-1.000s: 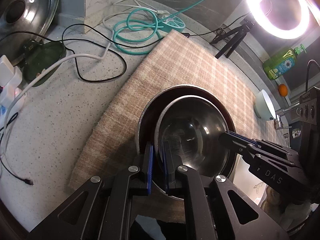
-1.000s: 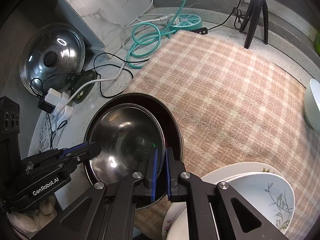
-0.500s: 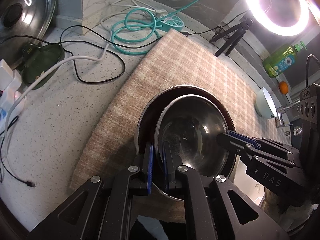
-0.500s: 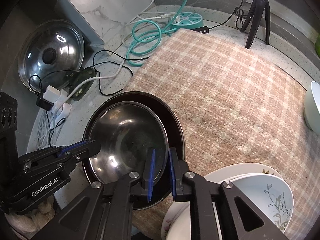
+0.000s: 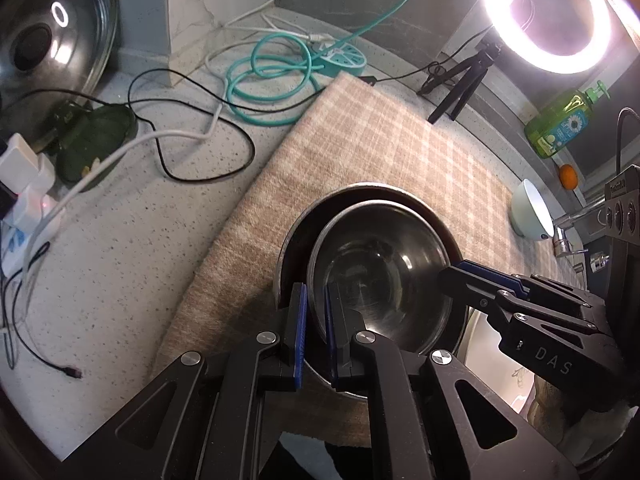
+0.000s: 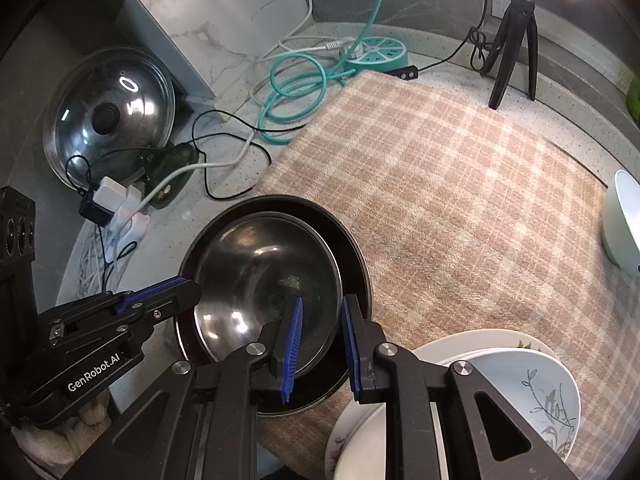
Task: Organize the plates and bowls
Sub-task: 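Open both grippers and release the red-backed bowl rim, then move both grippers to the white ceramic bowl rim and close on it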
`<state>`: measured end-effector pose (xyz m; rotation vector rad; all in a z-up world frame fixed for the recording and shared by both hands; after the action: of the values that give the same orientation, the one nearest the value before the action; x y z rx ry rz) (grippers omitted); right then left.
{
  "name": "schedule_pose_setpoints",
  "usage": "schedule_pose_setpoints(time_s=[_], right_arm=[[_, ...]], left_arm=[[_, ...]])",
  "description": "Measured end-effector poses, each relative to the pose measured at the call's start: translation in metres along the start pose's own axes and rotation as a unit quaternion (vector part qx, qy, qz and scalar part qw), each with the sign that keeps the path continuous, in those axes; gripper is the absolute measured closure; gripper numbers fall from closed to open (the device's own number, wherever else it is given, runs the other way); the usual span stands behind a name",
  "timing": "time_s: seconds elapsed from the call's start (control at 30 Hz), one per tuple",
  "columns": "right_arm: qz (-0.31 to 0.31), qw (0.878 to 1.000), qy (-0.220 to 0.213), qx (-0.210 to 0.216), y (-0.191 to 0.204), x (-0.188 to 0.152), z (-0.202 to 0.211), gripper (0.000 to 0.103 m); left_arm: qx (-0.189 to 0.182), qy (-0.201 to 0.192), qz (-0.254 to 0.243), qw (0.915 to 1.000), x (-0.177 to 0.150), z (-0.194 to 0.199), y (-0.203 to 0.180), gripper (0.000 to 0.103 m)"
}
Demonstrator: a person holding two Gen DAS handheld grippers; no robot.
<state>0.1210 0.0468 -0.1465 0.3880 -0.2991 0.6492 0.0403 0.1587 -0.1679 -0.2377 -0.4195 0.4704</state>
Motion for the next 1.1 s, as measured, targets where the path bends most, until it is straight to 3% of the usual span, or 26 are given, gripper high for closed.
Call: schedule_pose_setpoints(time_s=[0.3,0.53,0.8,1.1], right_arm=[[-0.007,0.999,-0.035,0.027,-0.003,-0.003,0.027,0.078],[-0.027,0.996,-0.079,0.020,-0.028,-0.018,0.061,0.078],[-0.087,0.989,-0.121,-0.014,-0.089,-0.041,0.100,0.076],[-0.179,0.969,-0.157,-0.062,-0.188,-0.077,0.141,0.071]], left_arm=[[-0.007,-0.029,0.000,0.9996,0.003,0.023,-0.005,0.095],[-0.035,-0.029,0.006,0.9989,-0.001,0.031,-0.020,0.095],[-0.064,-0.022,-0.025,0.9974,-0.006,0.031,-0.067,0.095],[-0.085,-0.002,-0.070,0.9939,-0.013,0.013,-0.134,0.095]])
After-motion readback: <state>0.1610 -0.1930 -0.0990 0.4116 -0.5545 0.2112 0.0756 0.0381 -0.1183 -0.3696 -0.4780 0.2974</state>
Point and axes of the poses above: each gripper's, at about its wrist camera, not at the fingertips, and z roughly against the way its jaws point, y to its left, x to its top, the point moved 4 cm from there along -z, roughly the way its jaws point, and after that the axes turned 5 degrees about z, right-handed, at the moved point
